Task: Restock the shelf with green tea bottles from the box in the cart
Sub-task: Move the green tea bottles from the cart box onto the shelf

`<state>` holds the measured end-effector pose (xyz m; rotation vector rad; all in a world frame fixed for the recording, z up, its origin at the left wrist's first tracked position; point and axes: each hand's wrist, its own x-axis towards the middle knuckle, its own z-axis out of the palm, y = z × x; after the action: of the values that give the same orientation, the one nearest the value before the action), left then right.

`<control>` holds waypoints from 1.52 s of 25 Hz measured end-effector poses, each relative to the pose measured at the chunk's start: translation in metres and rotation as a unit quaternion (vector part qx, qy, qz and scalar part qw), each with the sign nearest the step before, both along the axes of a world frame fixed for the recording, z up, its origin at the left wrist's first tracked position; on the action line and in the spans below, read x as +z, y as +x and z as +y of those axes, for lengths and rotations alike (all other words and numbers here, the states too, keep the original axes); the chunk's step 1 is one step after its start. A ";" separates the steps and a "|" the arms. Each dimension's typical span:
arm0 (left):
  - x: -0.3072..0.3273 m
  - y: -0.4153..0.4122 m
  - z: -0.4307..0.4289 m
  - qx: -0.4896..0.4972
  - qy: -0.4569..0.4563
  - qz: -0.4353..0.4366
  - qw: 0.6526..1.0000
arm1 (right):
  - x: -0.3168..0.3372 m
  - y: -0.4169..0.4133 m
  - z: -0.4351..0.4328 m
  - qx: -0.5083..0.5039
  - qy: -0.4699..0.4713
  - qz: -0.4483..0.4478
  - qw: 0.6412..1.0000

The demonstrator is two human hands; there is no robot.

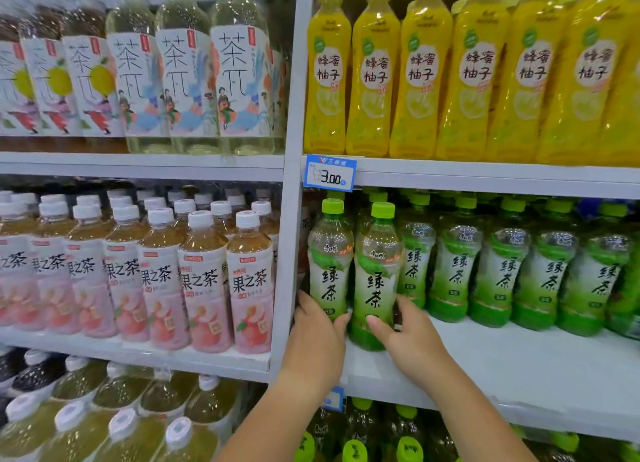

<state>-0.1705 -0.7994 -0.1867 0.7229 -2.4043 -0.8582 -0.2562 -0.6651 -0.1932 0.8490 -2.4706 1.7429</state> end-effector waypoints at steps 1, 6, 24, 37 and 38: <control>0.000 -0.003 -0.001 0.006 0.003 -0.001 1.000 | -0.002 -0.001 -0.002 -0.009 -0.012 -0.003 1.000; -0.006 -0.005 -0.002 0.035 -0.051 0.028 0.998 | -0.011 -0.005 -0.001 -0.024 -0.039 0.003 0.999; -0.013 -0.005 -0.006 -0.011 -0.025 0.087 0.996 | -0.007 -0.003 -0.003 -0.031 0.047 0.012 0.998; 0.012 0.020 0.005 -0.046 0.070 0.046 0.995 | -0.001 0.006 0.004 -0.059 0.065 -0.004 0.996; 0.012 0.025 0.005 -0.056 0.082 0.056 0.994 | 0.000 0.008 0.004 -0.052 0.070 -0.006 0.996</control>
<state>-0.1458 -0.7945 -0.1743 0.5874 -2.3125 -1.1223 -0.2485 -0.6611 -0.1935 0.7032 -2.6195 1.5627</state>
